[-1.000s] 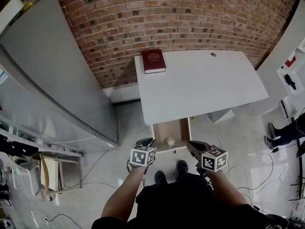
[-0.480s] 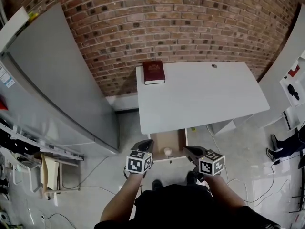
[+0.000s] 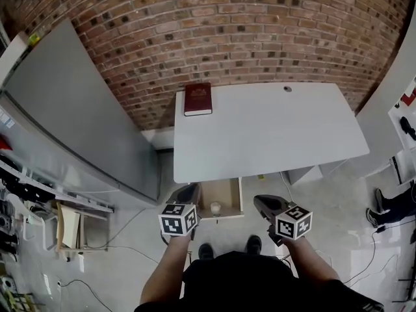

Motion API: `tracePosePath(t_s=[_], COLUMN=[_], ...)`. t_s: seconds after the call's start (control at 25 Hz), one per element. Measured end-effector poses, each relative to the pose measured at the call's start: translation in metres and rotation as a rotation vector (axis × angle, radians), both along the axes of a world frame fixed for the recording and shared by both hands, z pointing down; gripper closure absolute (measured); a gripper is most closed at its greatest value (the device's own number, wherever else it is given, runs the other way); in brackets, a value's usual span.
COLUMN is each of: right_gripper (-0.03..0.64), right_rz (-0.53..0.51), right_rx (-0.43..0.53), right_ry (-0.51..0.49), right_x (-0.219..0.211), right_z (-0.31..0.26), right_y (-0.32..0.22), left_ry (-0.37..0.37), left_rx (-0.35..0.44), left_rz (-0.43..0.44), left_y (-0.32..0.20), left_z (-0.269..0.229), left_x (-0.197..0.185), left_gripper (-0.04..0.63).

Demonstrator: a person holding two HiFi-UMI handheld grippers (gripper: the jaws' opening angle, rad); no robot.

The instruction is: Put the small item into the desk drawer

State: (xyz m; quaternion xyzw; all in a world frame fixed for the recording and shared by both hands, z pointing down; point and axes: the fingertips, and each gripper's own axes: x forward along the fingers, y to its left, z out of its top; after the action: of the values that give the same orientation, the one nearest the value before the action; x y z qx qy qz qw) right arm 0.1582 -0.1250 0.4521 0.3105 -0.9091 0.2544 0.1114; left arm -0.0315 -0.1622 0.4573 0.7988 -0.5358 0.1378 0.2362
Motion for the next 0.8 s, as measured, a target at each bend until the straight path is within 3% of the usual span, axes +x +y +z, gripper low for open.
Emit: tracePosePath(t_s=[0.2, 0.44, 0.68, 0.8], right_gripper=[0.606, 0.606, 0.606, 0.606], right_rz=[-0.015, -0.018, -0.056, -0.071], right_rx=[0.039, 0.104, 0.222, 0.279], right_ry=[-0.006, -0.020, -0.083, -0.068], right_x=[0.049, 0.075, 0.053, 0.035], right_z=[-0.008, -0.031, -0.081, -0.099], right_y=[-0.010, -0.024, -0.030, -0.029], left_ry=[-0.007, -0.021, -0.073, -0.086], left_rx=[0.026, 0.062, 0.134, 0.176], left_rz=[-0.026, -0.046, -0.059, -0.073], left_y=[0.003, 0.010, 0.017, 0.018], left_z=[-0.017, -0.038, -0.071, -0.089], left_x=[0.039, 0.064, 0.049, 0.034], left_gripper=[0.583, 0.583, 0.583, 0.583])
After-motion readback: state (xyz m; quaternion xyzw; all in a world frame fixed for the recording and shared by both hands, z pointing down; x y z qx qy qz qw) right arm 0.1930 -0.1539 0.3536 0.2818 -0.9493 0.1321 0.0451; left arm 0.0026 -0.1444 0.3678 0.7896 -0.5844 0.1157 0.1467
